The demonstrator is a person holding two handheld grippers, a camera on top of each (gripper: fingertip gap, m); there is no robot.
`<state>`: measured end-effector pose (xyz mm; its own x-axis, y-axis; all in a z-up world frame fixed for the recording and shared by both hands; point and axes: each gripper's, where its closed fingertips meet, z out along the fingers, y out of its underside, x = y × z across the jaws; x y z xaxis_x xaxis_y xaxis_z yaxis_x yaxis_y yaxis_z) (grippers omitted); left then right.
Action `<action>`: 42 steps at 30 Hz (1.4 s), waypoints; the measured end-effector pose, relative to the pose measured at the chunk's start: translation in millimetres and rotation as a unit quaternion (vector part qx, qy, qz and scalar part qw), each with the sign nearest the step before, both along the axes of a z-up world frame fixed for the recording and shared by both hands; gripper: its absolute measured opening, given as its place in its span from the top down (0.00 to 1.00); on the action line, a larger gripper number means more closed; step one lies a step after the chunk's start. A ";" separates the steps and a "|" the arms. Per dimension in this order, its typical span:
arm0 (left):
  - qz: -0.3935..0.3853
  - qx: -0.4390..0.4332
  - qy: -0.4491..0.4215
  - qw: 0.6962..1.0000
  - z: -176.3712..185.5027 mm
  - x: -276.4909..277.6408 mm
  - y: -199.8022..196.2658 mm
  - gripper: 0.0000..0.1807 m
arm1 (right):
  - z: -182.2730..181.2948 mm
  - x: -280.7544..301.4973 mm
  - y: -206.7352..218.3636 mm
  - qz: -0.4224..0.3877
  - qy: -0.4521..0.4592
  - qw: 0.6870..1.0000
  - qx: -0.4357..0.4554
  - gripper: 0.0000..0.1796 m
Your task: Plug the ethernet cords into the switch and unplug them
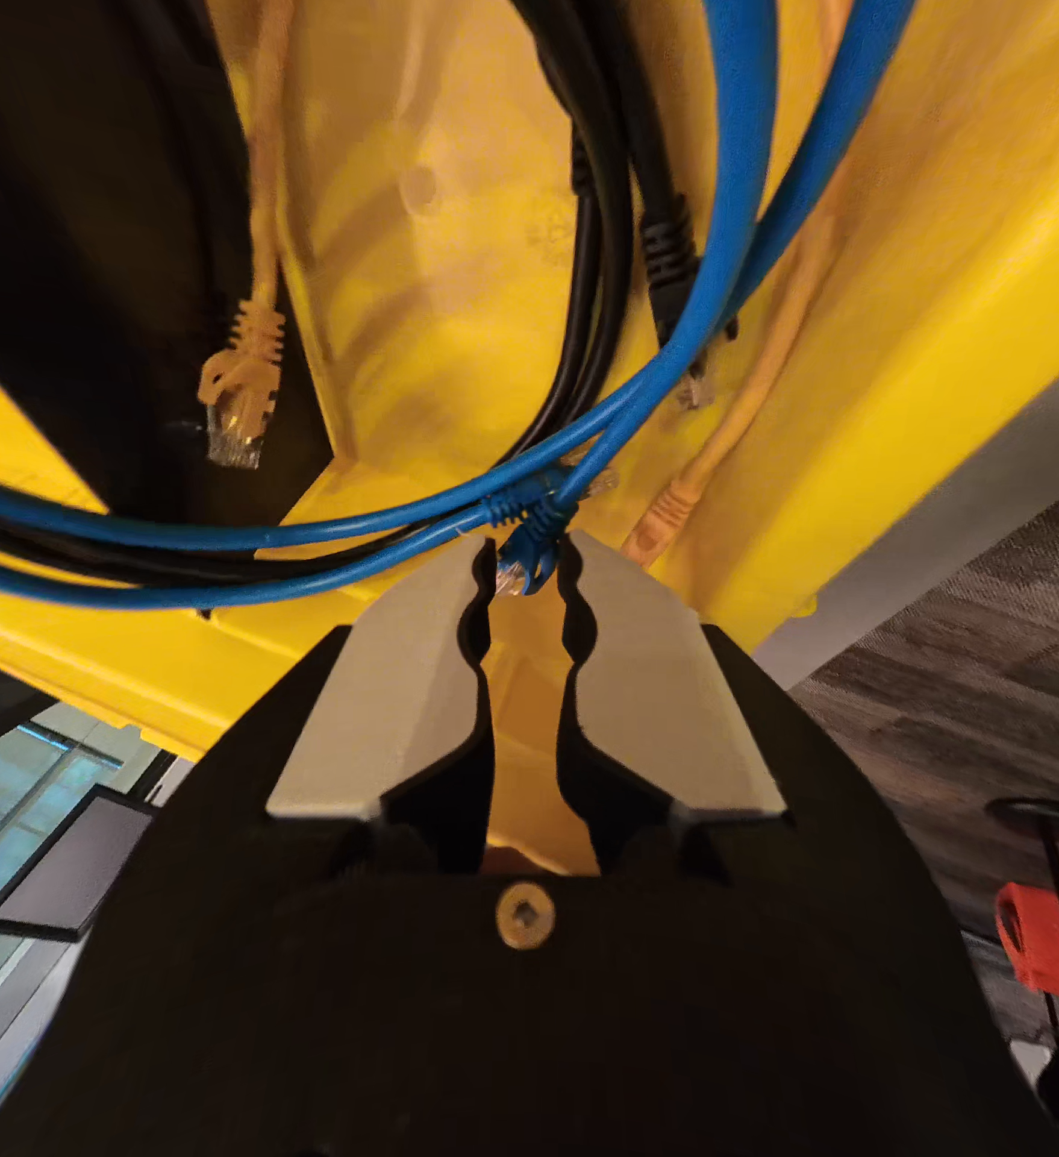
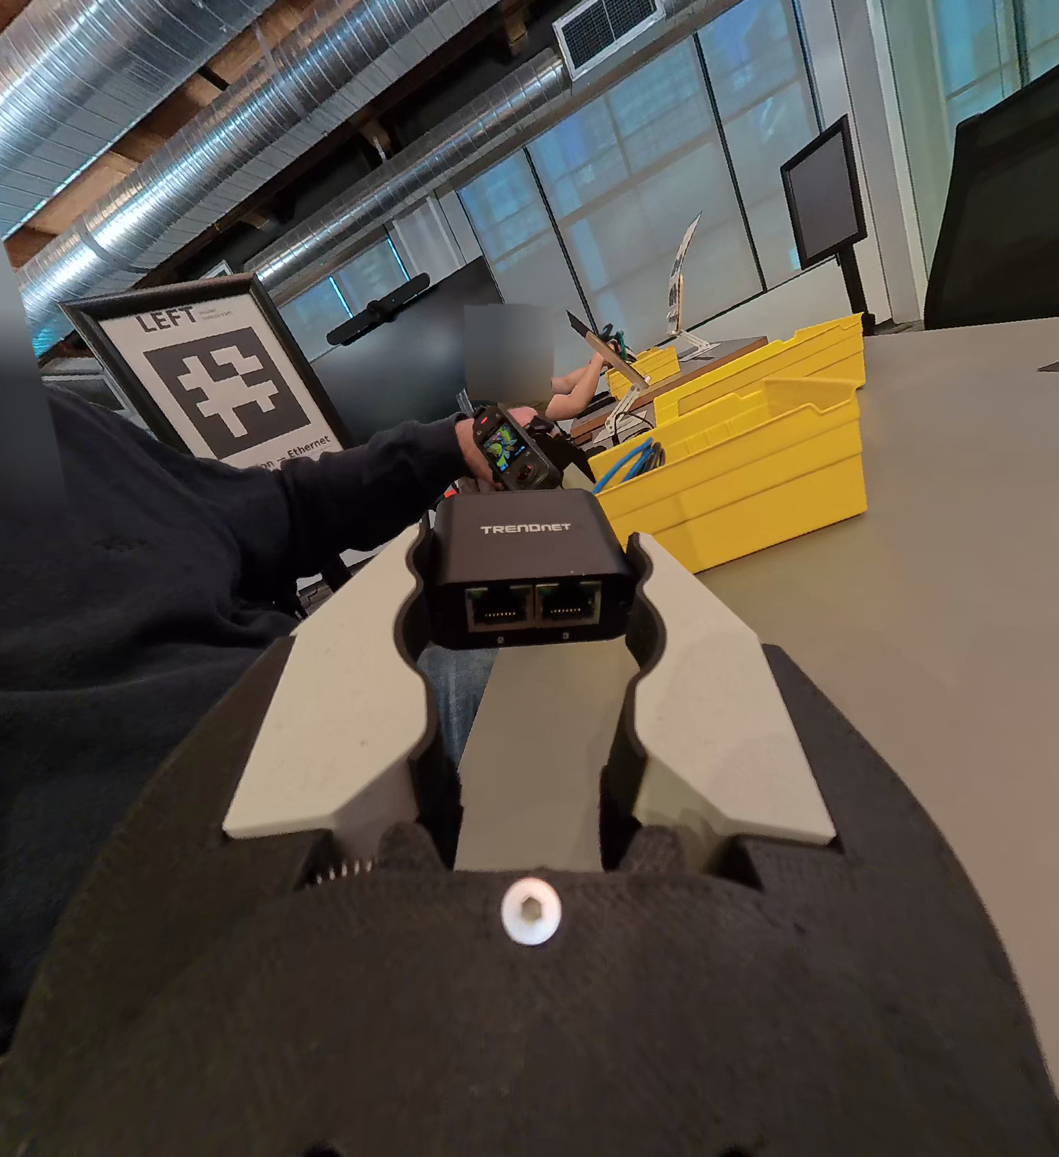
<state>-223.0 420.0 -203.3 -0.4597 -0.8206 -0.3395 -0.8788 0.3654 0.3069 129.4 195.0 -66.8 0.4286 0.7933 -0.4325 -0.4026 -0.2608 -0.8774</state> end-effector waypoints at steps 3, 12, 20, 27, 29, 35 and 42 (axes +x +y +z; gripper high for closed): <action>0.003 0.024 -0.030 0.999 11.5 -0.5 0.9 0.90 | -2.2 1.2 0.9 -0.001 0.001 1.000 -0.002 0.66; 0.014 0.084 -0.127 0.988 67.4 0.0 -3.5 0.90 | -2.6 0.9 1.8 -0.005 -0.001 1.000 -0.001 0.66; 0.028 0.156 -0.222 0.962 140.6 12.9 -3.4 0.90 | -1.5 3.5 0.9 -0.010 -0.002 1.000 0.002 0.66; -0.021 0.190 -0.278 0.941 197.4 56.4 -19.4 0.90 | -0.8 5.8 -0.2 -0.018 -0.003 1.000 0.006 0.66; -0.056 0.187 -0.278 0.941 204.2 79.4 -32.1 0.90 | -0.7 7.9 -0.4 -0.021 -0.002 1.000 0.007 0.66; -0.207 0.149 -0.240 0.937 190.3 163.8 -78.0 0.90 | 1.9 16.9 -2.8 -0.040 -0.001 0.999 0.013 0.66; -0.321 0.092 -0.150 0.930 121.1 228.3 -108.2 0.90 | -3.0 36.7 -0.3 -0.095 -0.015 0.995 0.003 0.66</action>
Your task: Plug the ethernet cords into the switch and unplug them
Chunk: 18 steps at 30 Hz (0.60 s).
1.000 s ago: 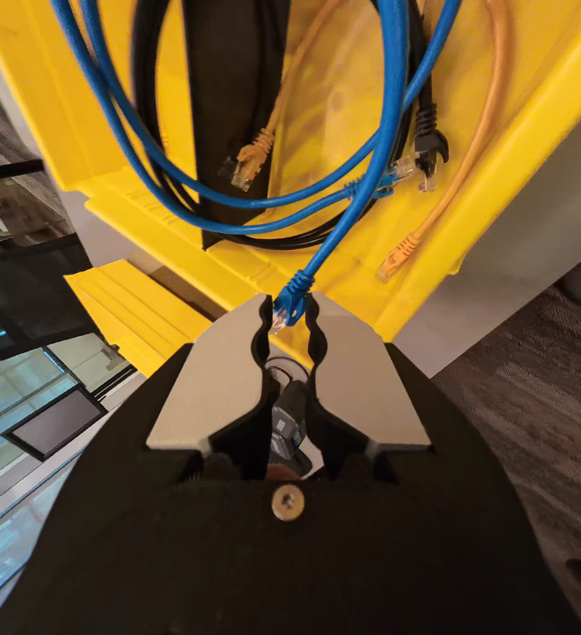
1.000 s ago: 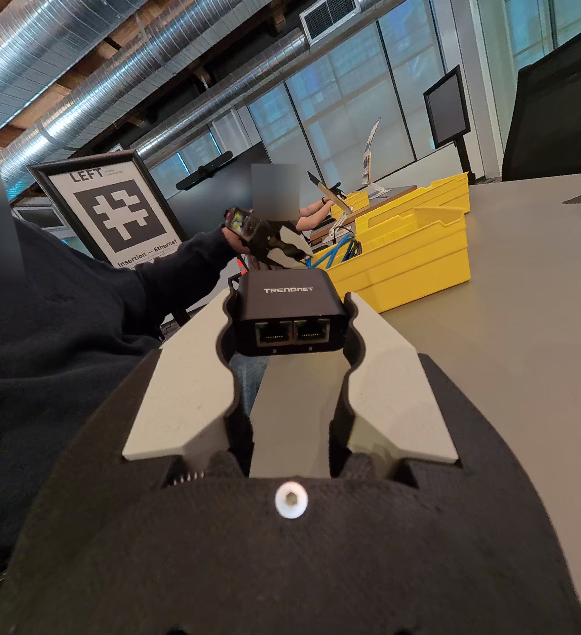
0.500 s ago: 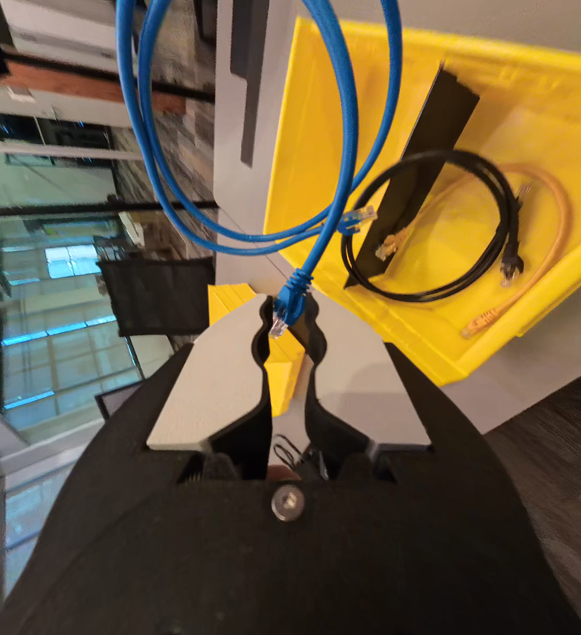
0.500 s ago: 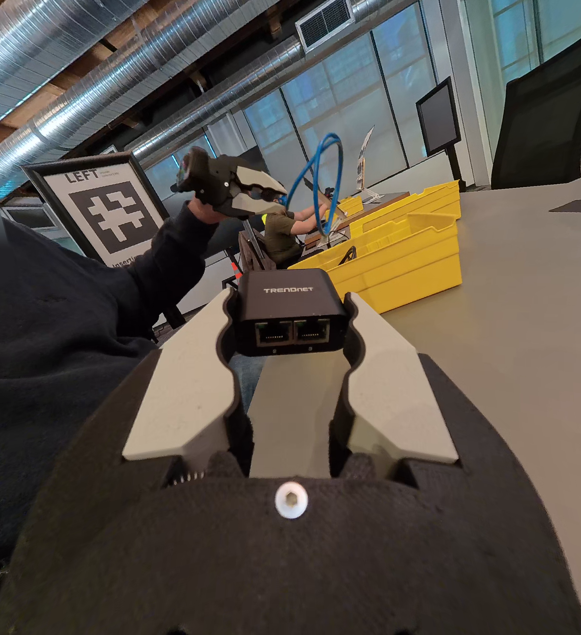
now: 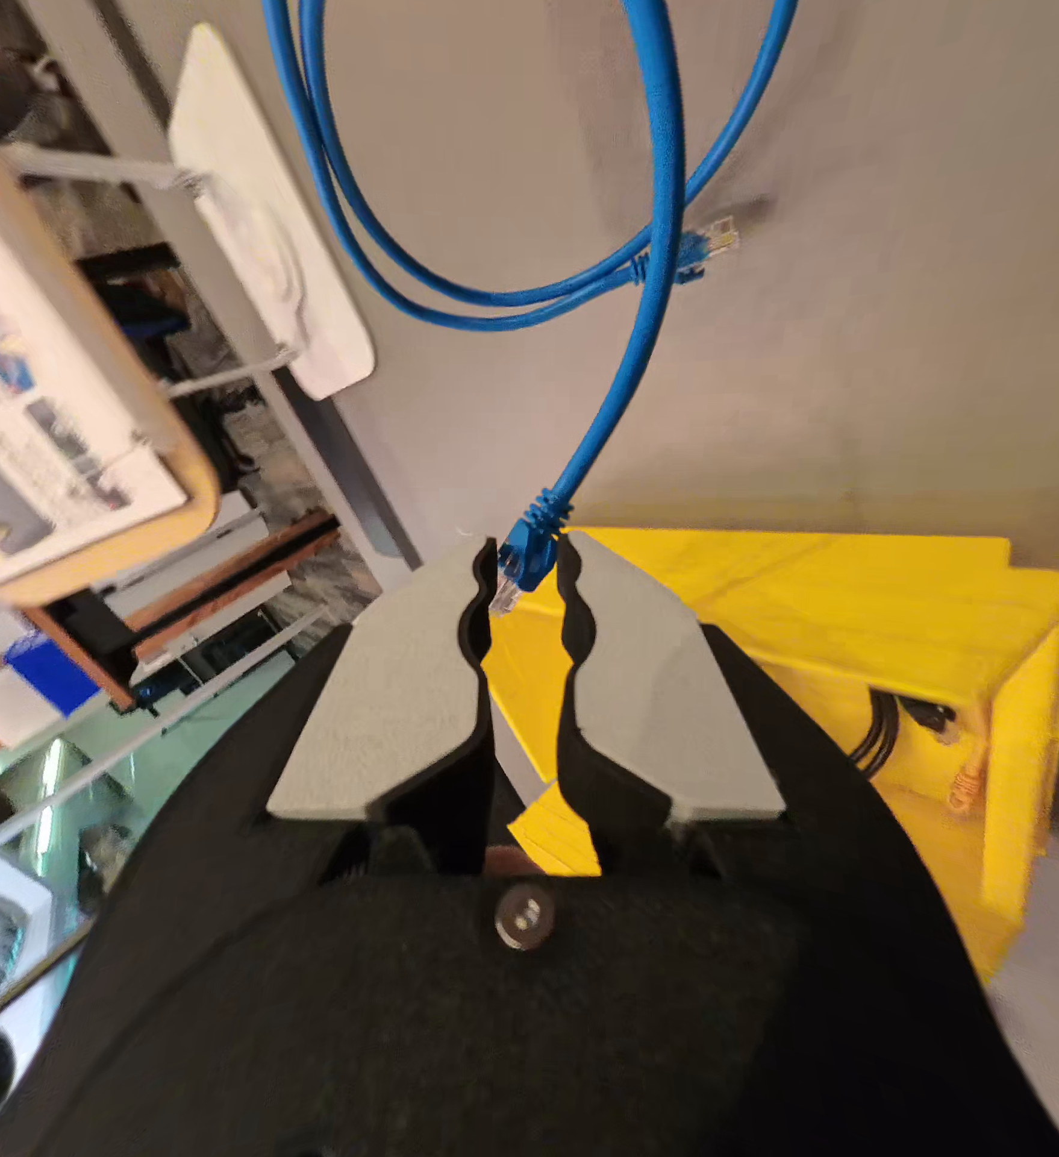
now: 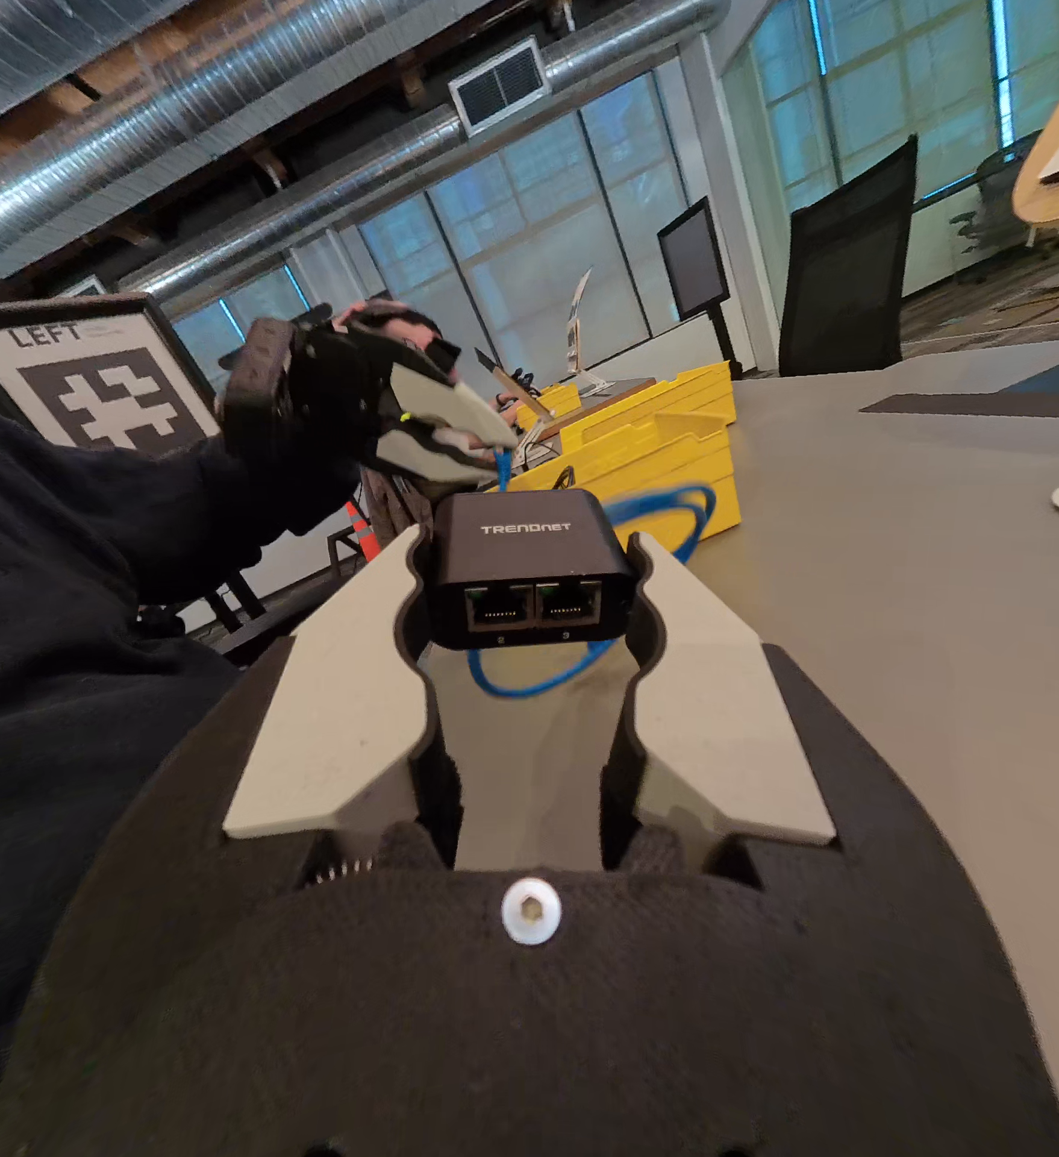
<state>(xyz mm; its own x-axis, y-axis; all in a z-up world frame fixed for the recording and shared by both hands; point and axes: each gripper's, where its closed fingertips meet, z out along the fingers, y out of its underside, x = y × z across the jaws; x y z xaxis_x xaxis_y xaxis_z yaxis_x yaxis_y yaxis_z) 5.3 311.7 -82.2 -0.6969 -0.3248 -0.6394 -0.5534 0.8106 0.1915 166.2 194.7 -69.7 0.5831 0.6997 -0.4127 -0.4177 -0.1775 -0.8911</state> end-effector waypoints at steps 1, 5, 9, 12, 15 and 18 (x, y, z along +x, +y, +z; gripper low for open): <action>-0.009 0.002 0.020 1.000 -13.7 3.7 -2.3 0.90 | -0.9 3.4 0.8 -0.005 0.004 1.000 -0.002 0.66; -0.050 0.010 0.062 0.997 -61.2 21.2 -11.6 0.90 | -4.7 9.3 1.4 -0.017 -0.002 1.000 -0.006 0.66; -0.030 0.024 0.087 0.995 -93.2 32.8 -8.9 0.91 | -4.1 11.9 2.8 -0.021 0.004 1.000 -0.004 0.66; 0.071 -0.008 0.066 0.995 -93.6 30.8 3.7 0.81 | -4.9 12.6 1.7 -0.023 0.003 1.000 -0.002 0.66; 0.172 -0.066 0.015 0.983 -82.3 22.5 6.8 0.80 | -6.8 14.2 1.7 -0.024 0.006 1.000 -0.003 0.66; 0.226 -0.120 -0.045 0.966 -68.9 18.4 -6.9 0.86 | -7.9 13.7 3.3 -0.023 0.007 1.000 -0.002 0.66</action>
<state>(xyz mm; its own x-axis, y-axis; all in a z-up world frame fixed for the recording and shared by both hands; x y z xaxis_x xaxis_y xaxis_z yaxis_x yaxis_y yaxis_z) 23.7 304.8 -151.1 -0.3952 -0.7290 -0.5589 -0.8663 0.4981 -0.0372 179.9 198.0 -77.6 0.6090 0.6701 -0.4244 -0.4381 -0.1618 -0.8842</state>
